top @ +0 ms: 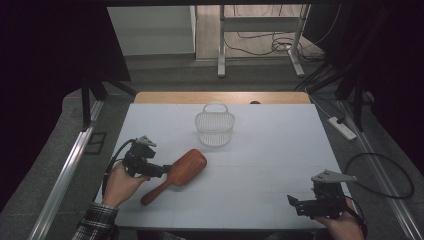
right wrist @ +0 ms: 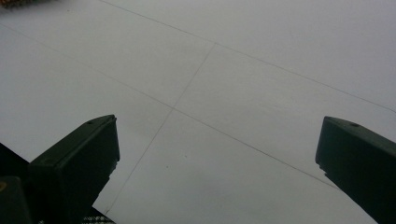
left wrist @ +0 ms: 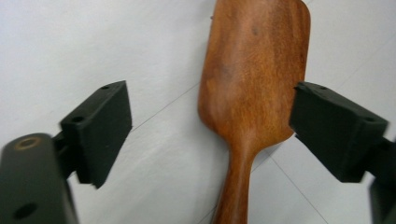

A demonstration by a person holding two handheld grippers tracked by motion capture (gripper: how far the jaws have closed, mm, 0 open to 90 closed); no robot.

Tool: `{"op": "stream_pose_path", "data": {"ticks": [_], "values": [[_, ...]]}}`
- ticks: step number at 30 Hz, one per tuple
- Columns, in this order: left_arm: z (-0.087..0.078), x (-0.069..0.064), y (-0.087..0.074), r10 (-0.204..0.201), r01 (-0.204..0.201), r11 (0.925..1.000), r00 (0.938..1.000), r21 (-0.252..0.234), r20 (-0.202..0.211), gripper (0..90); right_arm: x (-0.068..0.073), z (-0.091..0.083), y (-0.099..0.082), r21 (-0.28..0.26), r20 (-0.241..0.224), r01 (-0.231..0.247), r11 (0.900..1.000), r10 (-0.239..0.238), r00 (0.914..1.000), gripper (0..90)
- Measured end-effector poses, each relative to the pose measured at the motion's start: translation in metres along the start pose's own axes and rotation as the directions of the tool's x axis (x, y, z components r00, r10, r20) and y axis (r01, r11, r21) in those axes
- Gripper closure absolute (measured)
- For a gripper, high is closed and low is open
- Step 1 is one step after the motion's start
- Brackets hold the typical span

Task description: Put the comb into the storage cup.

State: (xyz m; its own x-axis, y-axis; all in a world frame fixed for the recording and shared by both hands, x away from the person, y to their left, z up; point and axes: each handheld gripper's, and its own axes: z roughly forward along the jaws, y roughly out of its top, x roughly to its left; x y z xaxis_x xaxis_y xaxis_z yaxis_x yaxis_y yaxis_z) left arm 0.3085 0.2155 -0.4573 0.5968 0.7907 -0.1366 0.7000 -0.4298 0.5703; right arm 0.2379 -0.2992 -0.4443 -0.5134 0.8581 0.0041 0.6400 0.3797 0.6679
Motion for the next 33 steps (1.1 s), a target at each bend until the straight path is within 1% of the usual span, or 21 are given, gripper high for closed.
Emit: {"op": "stream_pose_path", "data": {"ticks": [2,6,10,14,15,16,18,21,23,25,27,28,30,33], "values": [[-0.003,0.001,-0.003,-0.003,0.003,1.0,0.9999,-0.005,0.012,10.7,0.0,0.0,0.0,0.001,-0.002,0.0,1.0,0.0,1.0,0.0],[-0.009,0.001,-0.007,-0.012,0.012,0.9998,0.9999,-0.017,0.012,7.5,0.0,0.0,0.0,0.001,-0.004,0.001,1.0,-0.001,1.0,0.0],[-0.015,-0.002,-0.015,-0.014,0.014,0.9996,0.9999,-0.023,0.01,3.6,0.0,0.0,0.0,-0.003,-0.004,0.0,1.0,0.0,1.0,0.0],[-0.018,-0.005,-0.02,-0.012,0.012,0.9998,0.9998,-0.018,0.017,0.5,0.0,0.0,0.0,-0.002,-0.005,0.002,1.0,-0.002,1.0,0.0],[-0.02,-0.007,-0.024,-0.005,0.005,0.9999,0.9999,-0.012,0.01,0.0,0.0,0.0,0.0,-0.002,-0.005,0.003,1.0,-0.003,1.0,0.0],[-0.02,-0.007,-0.024,-0.005,0.005,0.9999,0.9999,-0.012,0.01,0.0,0.0,0.0,0.0,-0.002,-0.005,0.003,1.0,-0.003,1.0,0.0],[-0.022,-0.011,-0.029,0.001,-0.002,0.9996,1.0,-0.029,-0.005,0.0,0.0,0.0,0.0,0.0,-0.003,0.003,1.0,-0.003,1.0,0.0],[-0.024,-0.014,-0.032,0.018,-0.019,0.9991,0.9997,-0.039,-0.016,0.0,0.0,0.0,0.0,-0.004,-0.004,0.0,1.0,0.0,1.0,0.0],[-0.024,-0.016,-0.033,0.023,-0.024,0.999,0.9995,-0.038,-0.021,0.0,0.0,0.0,0.0,-0.002,-0.002,0.001,1.0,-0.001,1.0,0.0],[-0.021,-0.018,-0.034,0.038,-0.039,0.9988,0.9986,-0.03,-0.038,0.0,0.0,0.0,0.001,-0.002,-0.002,0.002,1.0,-0.002,1.0,0.0],[-0.019,-0.018,-0.035,0.044,-0.045,0.9987,0.9982,-0.023,-0.042,0.0,0.0,0.0,0.001,-0.002,-0.002,0.002,1.0,-0.002,1.0,0.0],[-0.015,-0.018,-0.036,0.05,-0.051,0.9986,0.9976,-0.017,-0.049,0.0,0.0,0.0,0.0,-0.002,-0.002,0.002,1.0,-0.002,1.0,0.0],[-0.013,-0.018,-0.036,0.053,-0.053,0.9985,0.9975,-0.013,-0.047,0.0,0.0,0.0,0.0,-0.002,-0.002,0.002,1.0,-0.002,1.0,0.0],[-0.005,-0.017,-0.036,0.064,-0.064,0.9979,0.9975,0.002,-0.028,0.0,0.0,0.0,0.0,0.0,-0.004,0.002,1.0,-0.002,1.0,0.0]]}}
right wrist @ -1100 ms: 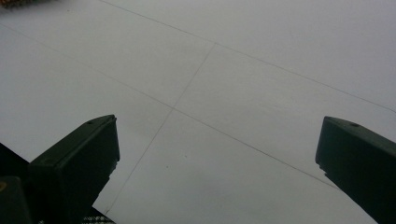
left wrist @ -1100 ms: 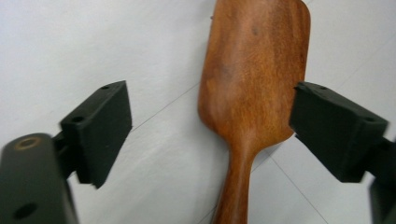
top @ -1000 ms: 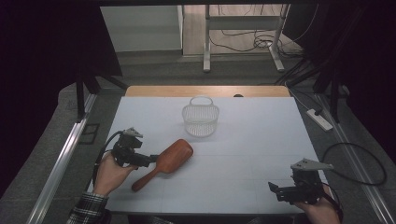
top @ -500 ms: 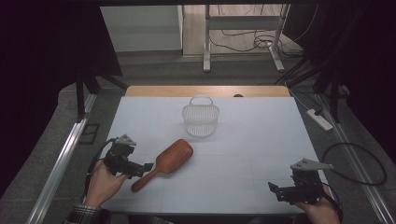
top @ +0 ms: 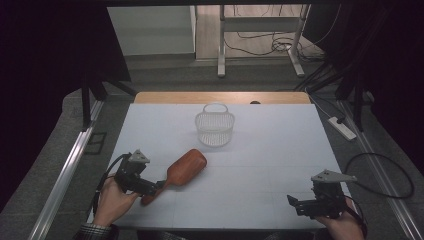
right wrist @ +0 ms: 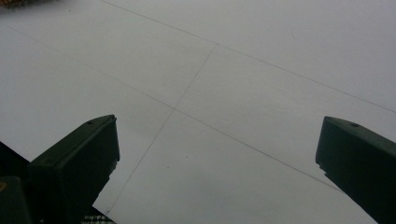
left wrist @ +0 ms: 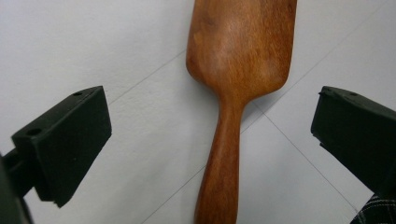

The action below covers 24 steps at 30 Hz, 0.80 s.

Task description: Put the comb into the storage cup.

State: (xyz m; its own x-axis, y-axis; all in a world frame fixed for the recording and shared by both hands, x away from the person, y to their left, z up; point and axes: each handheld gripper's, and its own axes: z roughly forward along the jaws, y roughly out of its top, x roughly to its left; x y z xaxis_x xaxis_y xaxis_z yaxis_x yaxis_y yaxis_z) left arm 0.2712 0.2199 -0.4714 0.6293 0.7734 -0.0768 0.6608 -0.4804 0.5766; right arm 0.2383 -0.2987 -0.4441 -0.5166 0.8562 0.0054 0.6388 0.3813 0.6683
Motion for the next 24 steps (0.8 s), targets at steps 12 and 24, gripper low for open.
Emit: {"op": "stream_pose_path", "data": {"ticks": [12,24], "values": [[0.018,0.001,-0.002,0.017,-0.018,0.9991,0.9992,0.038,0.038,0.0,0.001,0.0,0.0,0.005,-0.005,0.008,1.0,-0.008,1.0,0.0],[0.038,0.0,-0.006,0.038,-0.045,0.9944,0.9965,0.095,0.074,0.0,0.001,0.001,0.0,0.01,-0.006,0.015,0.9998,-0.015,0.9999,0.0]]}}
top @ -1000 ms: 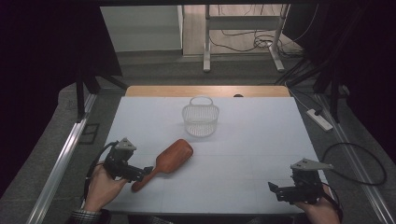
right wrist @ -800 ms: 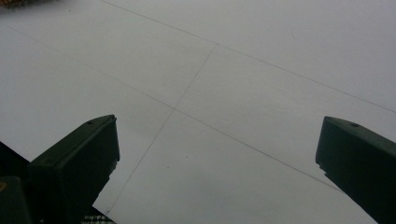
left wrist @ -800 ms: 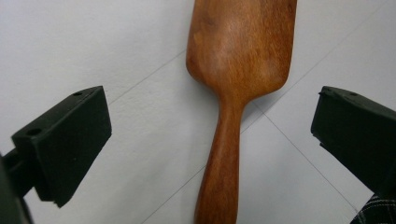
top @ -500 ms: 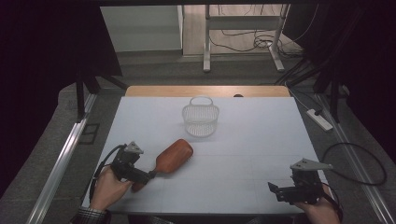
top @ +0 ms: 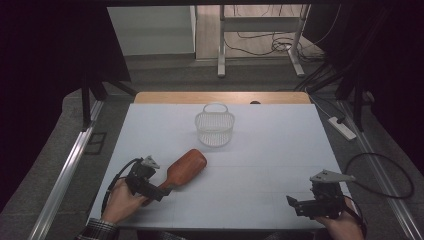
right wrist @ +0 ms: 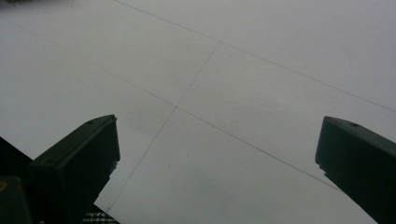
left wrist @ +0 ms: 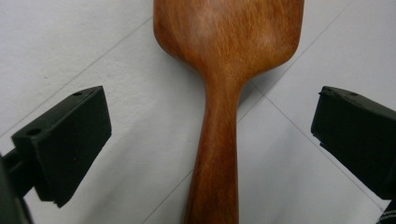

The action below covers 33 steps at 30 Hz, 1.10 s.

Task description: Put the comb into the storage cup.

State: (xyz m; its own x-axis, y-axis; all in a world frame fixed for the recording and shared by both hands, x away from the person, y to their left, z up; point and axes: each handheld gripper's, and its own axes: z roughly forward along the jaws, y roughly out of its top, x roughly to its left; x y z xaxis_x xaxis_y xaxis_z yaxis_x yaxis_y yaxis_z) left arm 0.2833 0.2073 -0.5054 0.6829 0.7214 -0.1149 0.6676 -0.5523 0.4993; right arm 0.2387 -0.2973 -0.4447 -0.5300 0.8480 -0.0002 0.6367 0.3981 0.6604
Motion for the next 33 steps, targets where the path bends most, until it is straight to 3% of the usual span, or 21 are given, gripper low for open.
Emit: {"op": "stream_pose_path", "data": {"ticks": [17,28,33], "values": [[0.012,-0.004,0.006,-0.016,0.016,0.9953,0.9999,0.095,0.003,0.0,0.0,0.0,0.0,0.004,0.0,0.004,1.0,-0.004,1.0,0.0],[0.015,-0.008,0.011,0.005,-0.003,0.9932,0.9998,0.116,-0.02,0.1,0.001,0.001,0.0,0.007,0.002,0.005,1.0,-0.005,1.0,0.3],[0.017,-0.011,0.013,0.031,-0.023,0.9914,0.9981,0.129,-0.054,15.0,0.001,0.001,0.0,0.008,0.003,0.007,0.9999,-0.007,1.0,0.4]]}}
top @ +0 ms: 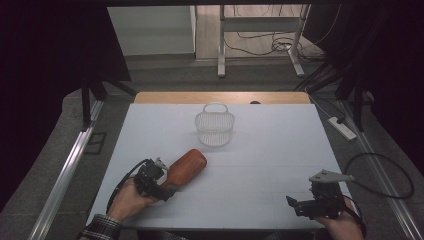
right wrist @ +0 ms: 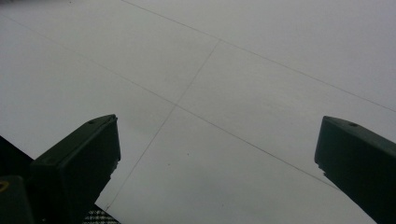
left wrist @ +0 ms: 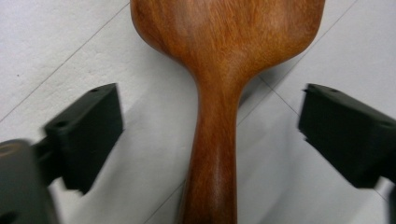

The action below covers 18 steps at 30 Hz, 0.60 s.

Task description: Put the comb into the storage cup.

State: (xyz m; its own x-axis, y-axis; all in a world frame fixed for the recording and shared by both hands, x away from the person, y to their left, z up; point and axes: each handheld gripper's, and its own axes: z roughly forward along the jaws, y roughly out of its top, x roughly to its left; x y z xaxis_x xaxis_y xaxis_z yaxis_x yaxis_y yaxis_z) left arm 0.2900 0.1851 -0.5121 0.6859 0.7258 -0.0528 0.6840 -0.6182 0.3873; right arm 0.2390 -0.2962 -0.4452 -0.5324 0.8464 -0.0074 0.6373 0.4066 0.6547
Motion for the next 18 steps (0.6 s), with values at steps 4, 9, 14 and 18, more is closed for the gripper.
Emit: {"op": "stream_pose_path", "data": {"ticks": [4,9,14,18], "values": [[-0.0012,-0.0008,-0.0004,0.006,-0.006,1.0,1.0,-0.004,0.006,29.1,-0.0001,0.0001,0.0,0.0,0.0,0.0,1.0,0.0,1.0,0.5],[-0.0007,-0.0007,-0.0007,0.003,-0.003,0.9999,1.0,0.011,0.007,48.0,-0.0001,0.0002,0.0,0.003,0.001,0.0,1.0,0.0,1.0,0.8],[-0.0006,-0.0013,-0.0009,0.016,-0.016,0.9996,0.9997,0.024,0.018,62.8,0.0001,0.0004,0.0001,0.004,0.002,0.002,1.0,-0.002,1.0,1.0],[-0.0002,-0.0021,-0.0009,0.028,-0.029,0.9991,0.9995,0.033,0.012,70.4,0.0002,0.0005,0.0001,0.005,0.003,0.005,1.0,-0.005,1.0,1.1]]}}
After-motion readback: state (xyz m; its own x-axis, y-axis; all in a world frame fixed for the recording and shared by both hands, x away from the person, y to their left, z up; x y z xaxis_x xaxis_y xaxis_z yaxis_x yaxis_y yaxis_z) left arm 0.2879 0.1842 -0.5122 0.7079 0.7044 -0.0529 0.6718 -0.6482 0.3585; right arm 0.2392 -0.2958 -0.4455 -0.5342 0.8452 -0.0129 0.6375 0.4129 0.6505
